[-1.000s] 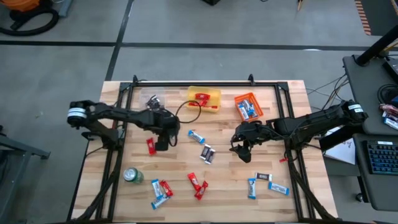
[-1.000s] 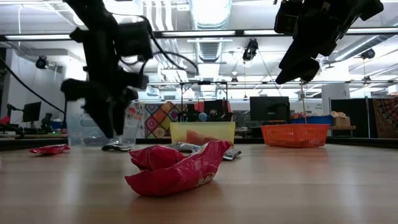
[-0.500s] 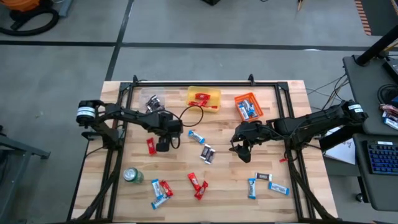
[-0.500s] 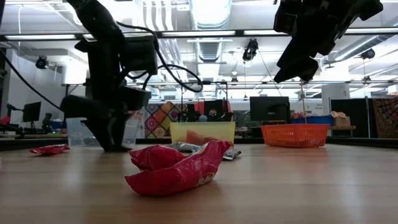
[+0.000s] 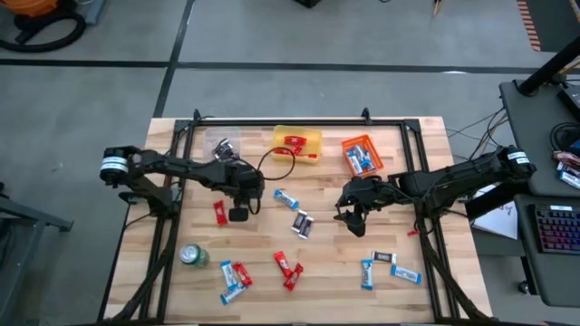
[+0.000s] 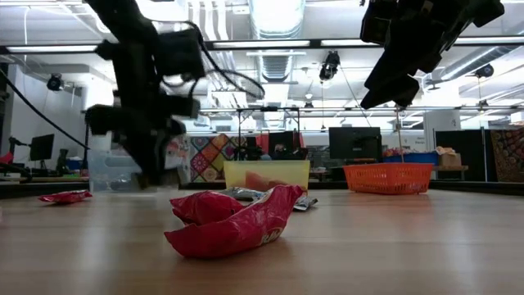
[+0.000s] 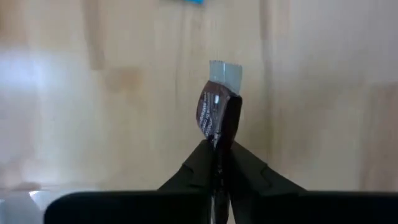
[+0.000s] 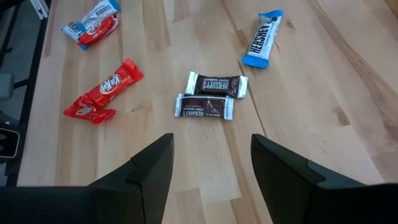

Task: Sort candy
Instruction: Put the brown chocolate bar into the transparent bin, then put the white chocolate bar into the orange bin

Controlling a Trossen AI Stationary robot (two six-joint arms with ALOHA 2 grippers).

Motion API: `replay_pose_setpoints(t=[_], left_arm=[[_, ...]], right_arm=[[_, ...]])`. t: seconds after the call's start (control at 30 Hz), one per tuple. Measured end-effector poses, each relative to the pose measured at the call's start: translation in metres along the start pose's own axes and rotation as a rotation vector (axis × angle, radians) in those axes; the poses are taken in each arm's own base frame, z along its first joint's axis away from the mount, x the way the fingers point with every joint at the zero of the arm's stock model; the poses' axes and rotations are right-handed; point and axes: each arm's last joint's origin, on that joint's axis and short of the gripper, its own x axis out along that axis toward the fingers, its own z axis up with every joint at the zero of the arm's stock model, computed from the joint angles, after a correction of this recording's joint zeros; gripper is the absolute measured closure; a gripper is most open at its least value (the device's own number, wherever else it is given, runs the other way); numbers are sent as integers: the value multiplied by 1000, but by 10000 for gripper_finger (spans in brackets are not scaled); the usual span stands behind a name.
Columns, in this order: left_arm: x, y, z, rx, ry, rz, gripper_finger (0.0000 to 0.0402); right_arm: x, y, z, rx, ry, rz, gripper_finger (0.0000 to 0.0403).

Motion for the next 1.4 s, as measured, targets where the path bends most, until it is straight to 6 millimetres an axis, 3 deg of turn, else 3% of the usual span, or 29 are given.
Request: replay_pose_setpoints(t=[0.2, 0.37, 0.5, 0.73, 0.83, 1.13, 1.4], left_arm=[[-43, 16, -1, -182, -139, 33, 389], [-78, 49, -19, -445, -184, 187, 393], [-94, 79, -39, -652, -226, 302, 398], [-95, 127, -76, -1042, -173, 396, 399], [-90, 138, -86, -1124, -137, 406, 396], [-72, 142, -91, -1115, 15, 360, 369], [-69, 140, -93, -1100, 63, 347, 337]], right_arm=[[0, 0, 0, 0, 0, 0, 202], [0, 0, 0, 0, -2, 1, 202], [0, 0, 0, 0, -2, 1, 202], [0, 0, 0, 2, -2, 1, 202], [0, 0, 0, 2, 0, 0, 202], [0, 0, -1, 1, 2, -1, 202], [0, 0, -1, 19, 2, -1, 202]])
